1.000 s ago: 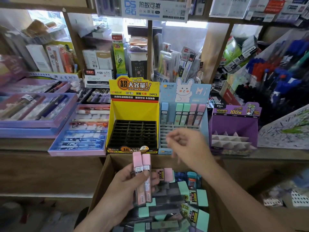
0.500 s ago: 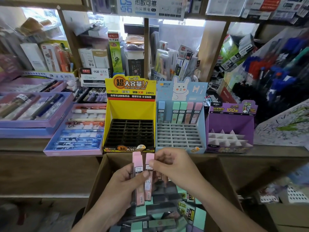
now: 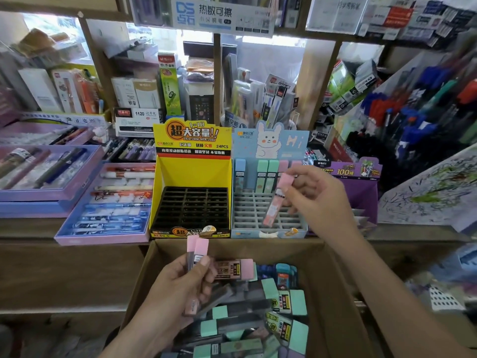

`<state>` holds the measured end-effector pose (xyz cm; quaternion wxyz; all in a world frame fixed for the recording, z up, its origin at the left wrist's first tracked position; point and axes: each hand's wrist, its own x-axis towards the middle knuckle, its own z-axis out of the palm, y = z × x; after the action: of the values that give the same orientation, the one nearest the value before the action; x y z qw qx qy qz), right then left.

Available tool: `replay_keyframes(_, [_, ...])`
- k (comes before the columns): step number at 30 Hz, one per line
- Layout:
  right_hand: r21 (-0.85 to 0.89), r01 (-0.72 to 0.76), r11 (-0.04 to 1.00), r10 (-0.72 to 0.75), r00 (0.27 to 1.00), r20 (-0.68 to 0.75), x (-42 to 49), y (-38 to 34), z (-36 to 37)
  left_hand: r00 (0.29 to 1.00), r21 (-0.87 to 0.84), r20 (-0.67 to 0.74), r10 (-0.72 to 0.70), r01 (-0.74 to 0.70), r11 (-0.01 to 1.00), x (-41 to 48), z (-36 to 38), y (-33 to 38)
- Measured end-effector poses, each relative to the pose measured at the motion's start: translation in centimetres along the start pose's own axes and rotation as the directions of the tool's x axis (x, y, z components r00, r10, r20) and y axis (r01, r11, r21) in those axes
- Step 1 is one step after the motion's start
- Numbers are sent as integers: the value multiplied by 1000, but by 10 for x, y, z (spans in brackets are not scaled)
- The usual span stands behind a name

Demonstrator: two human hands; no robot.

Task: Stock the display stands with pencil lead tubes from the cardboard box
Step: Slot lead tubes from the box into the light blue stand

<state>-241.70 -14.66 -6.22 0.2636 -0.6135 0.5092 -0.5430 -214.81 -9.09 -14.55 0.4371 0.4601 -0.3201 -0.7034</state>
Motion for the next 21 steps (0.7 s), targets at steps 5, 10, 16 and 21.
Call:
replay_keyframes(5, [-161, 48, 986, -57, 997, -51, 22, 10, -25, 994, -63, -52, -98, 95, 993, 3, 2, 0])
replay_keyframes(10, [-249, 87, 965, -117, 987, -111, 34, 20, -33, 988, -118, -50, -144, 137, 984, 3, 6, 4])
replay_keyframes(16, [-319, 129, 939, -163, 983, -84, 39, 28, -32, 986, -111, -4, -167, 165, 980, -2, 10, 8])
replay_keyframes(21, [-425, 141, 894, -172, 984, -37, 42, 32, -34, 987, -93, 1, -158, 158, 983, -4, 12, 11])
